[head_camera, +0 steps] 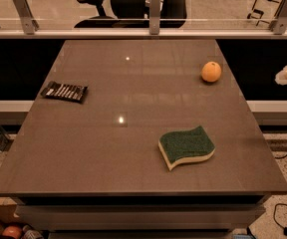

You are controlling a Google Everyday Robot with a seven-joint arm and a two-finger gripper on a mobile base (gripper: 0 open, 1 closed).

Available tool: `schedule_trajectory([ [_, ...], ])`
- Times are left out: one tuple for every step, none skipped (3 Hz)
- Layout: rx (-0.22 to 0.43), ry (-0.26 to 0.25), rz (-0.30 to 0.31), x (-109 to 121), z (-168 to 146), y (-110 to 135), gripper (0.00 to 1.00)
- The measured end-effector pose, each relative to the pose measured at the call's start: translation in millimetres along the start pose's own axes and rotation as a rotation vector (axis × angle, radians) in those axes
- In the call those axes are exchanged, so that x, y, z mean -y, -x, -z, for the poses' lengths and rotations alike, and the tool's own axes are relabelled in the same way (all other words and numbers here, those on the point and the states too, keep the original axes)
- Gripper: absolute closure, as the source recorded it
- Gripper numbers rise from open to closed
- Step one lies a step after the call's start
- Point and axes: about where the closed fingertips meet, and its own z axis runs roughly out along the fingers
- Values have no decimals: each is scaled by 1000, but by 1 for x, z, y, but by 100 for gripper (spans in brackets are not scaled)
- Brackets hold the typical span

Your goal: Move orange near rxbar chocolate

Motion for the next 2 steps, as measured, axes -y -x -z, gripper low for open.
schedule_trajectory([
  [50, 33, 26, 15, -13, 0, 0],
  [66, 62, 29, 25, -29, -3, 0],
])
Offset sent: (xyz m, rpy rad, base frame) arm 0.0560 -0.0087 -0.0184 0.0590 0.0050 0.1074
